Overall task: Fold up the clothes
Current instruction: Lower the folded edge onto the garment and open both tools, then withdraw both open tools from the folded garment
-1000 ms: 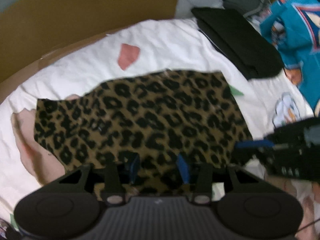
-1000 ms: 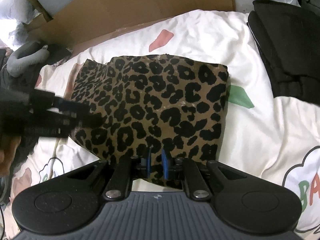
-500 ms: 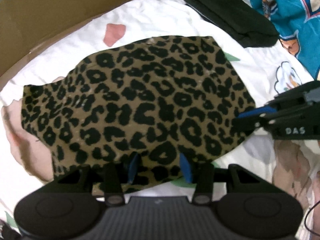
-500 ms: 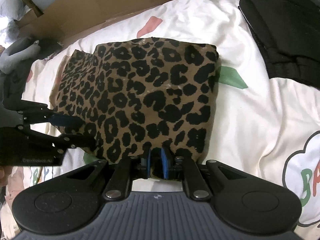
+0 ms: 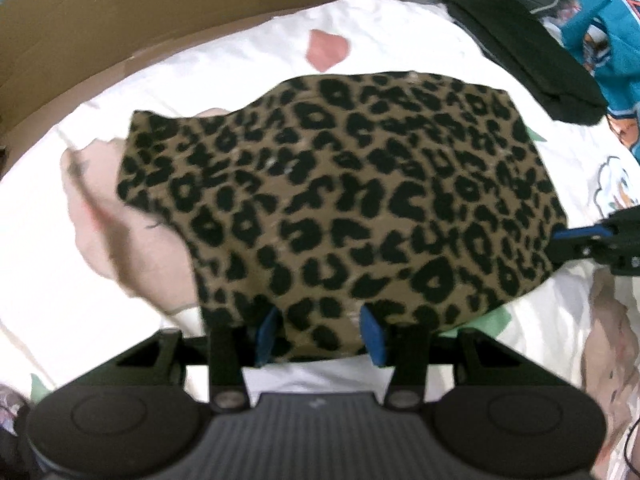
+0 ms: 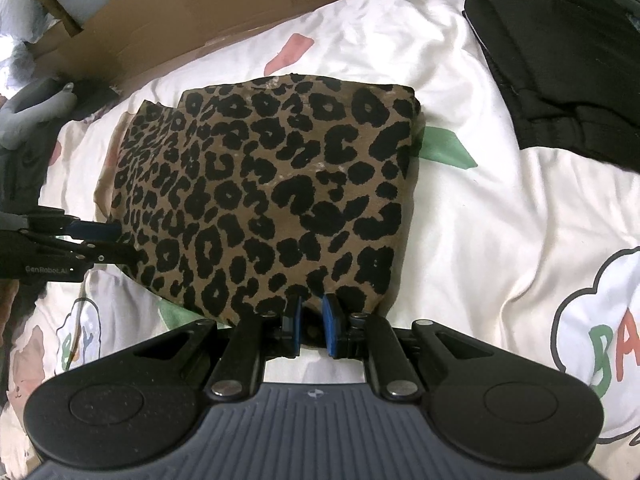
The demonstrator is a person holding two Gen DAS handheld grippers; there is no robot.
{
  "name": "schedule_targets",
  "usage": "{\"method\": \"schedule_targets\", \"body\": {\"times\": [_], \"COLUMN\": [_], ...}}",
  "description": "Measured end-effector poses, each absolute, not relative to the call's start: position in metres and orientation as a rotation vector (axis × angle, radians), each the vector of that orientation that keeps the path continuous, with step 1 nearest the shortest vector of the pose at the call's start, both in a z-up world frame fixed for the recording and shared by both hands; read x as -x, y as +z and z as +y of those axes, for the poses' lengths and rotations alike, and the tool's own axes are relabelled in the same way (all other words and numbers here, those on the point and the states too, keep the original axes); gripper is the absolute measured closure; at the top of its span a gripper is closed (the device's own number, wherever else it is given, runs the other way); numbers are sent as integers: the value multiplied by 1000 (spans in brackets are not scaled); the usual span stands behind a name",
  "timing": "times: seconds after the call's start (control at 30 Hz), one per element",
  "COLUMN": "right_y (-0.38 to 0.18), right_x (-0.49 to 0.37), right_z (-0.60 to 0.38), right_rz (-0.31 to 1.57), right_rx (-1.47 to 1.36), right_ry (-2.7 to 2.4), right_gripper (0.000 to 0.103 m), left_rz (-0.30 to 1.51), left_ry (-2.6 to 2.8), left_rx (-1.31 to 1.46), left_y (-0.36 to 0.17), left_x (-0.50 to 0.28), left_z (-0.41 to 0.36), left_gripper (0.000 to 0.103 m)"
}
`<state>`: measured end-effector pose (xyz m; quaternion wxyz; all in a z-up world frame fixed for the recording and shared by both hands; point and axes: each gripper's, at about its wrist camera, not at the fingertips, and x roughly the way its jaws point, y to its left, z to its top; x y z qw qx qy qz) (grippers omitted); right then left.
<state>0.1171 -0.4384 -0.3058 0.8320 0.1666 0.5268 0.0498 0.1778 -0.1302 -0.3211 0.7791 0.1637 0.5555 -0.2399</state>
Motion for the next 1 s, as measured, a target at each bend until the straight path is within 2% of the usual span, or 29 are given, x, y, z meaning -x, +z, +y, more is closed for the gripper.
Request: {"method": "schedule_targets", "body": {"times": [0.13, 0.23, 0.43, 0.5, 0.57, 0.83, 1.0], "right_y": [-306, -305, -298, -295, -293, -300, -322], "right_x": [-115, -113, -99, -94, -89, -70, -61], "right_z": [-440, -442, -450, -453, -456, -460, -469], "right_rz": [1114, 1112, 1087, 1077, 1067, 1051, 1057], "right_rx": [-354, -364, -415, -435, -455, -588, -799], "right_ry": [101, 92, 74, 68, 64, 72, 42], "right_gripper": [86, 86, 84, 80, 65, 63, 63], "left_rz": [1213, 1218, 1212, 1213, 1214, 1240, 1287], "left_ry": [-464, -427, -353, -333, -320, -298, -281], "left_rx": [-363, -353, -316, -284, -248, -51, 51], "left_y": [-329, -328, -316, -312, -308, -302, -313], "left_x": [-181, -182, -181, -180, -177, -167, -170], "left_z": [-113, -99, -71, -61, -52, -29, -26], "left_gripper": [54, 49, 52, 52, 52, 52, 52]}}
